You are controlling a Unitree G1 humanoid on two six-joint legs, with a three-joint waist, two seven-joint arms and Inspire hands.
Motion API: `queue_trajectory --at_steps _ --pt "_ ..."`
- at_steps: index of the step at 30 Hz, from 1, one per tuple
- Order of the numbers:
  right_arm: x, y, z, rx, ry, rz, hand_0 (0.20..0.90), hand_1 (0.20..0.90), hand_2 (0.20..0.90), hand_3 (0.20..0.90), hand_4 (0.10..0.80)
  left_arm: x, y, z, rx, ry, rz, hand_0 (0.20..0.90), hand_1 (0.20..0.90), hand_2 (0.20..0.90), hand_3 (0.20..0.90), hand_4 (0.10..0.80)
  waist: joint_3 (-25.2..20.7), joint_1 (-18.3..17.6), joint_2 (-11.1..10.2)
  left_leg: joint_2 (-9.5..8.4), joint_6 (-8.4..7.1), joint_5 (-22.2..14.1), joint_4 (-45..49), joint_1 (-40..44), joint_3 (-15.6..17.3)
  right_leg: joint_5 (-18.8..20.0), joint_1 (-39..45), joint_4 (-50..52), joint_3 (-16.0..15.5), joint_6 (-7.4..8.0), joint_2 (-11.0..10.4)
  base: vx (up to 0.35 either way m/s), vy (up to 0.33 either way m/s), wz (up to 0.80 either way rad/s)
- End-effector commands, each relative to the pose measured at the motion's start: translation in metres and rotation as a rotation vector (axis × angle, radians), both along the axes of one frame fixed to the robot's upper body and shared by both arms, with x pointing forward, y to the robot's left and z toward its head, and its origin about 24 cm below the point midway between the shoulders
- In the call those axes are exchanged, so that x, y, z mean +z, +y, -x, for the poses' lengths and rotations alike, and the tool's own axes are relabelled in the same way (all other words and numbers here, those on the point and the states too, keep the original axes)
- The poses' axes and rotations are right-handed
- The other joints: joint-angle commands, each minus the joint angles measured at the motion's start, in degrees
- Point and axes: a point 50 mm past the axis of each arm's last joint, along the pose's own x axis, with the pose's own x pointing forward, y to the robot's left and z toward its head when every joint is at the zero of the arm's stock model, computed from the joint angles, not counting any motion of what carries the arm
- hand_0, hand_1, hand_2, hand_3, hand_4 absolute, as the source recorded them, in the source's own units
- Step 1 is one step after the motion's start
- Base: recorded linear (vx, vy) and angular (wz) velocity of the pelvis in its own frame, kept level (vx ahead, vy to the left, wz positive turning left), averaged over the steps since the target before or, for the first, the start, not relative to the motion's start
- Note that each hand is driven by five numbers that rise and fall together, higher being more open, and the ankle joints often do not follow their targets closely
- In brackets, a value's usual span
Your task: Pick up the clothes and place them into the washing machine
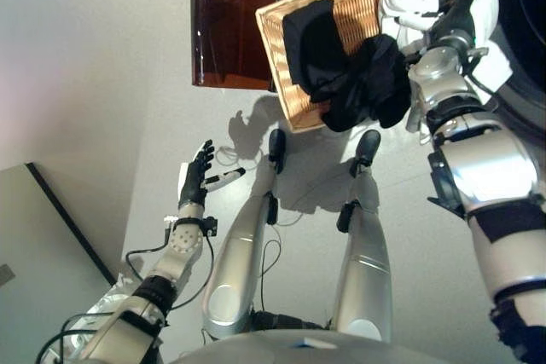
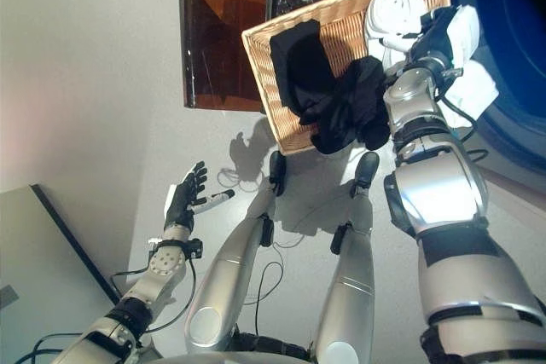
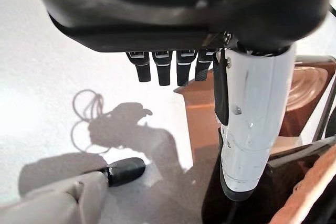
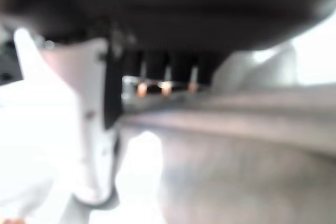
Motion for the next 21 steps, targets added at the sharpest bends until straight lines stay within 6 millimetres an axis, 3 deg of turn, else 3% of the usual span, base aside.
queue_trajectory --at_steps 1,11,21 --pt "0.043 0.017 -0.002 0.084 -0.231 -0.014 0.2 0.2 0.2 0.2 0.3 -0.016 0.015 0.019 0.06 0.05 -0.043 0.9 0.9 0.9 0.9 0.8 -0.5 -0.5 2.6 -0.98 -2.26 1.3 -4.0 0.5 1.1 -8.5 0.3 7.6 1.2 1.22 -0.1 0.022 0.005 -0.03" --pt "0.024 0.026 -0.001 0.206 -0.415 -0.394 0.2 0.2 0.2 0.2 0.3 -0.048 0.023 0.041 0.108 0.241 -0.108 0.9 0.9 0.9 0.9 0.8 -4.0 -2.3 0.1 -0.58 -2.29 -0.3 -4.2 6.1 1.3 -9.6 6.1 6.9 1.4 1.14 0.2 0.064 -0.002 -0.05" --pt "0.0 0.028 0.007 0.319 -0.564 -0.653 0.2 0.2 0.2 0.2 0.3 -0.065 0.02 0.058 0.121 0.344 -0.104 0.9 0.9 0.9 0.9 0.8 -7.0 -3.6 -0.6 -0.32 -2.32 -1.2 -4.5 9.3 1.8 -9.8 9.5 5.5 1.9 1.01 0.6 0.057 -0.002 -0.08"
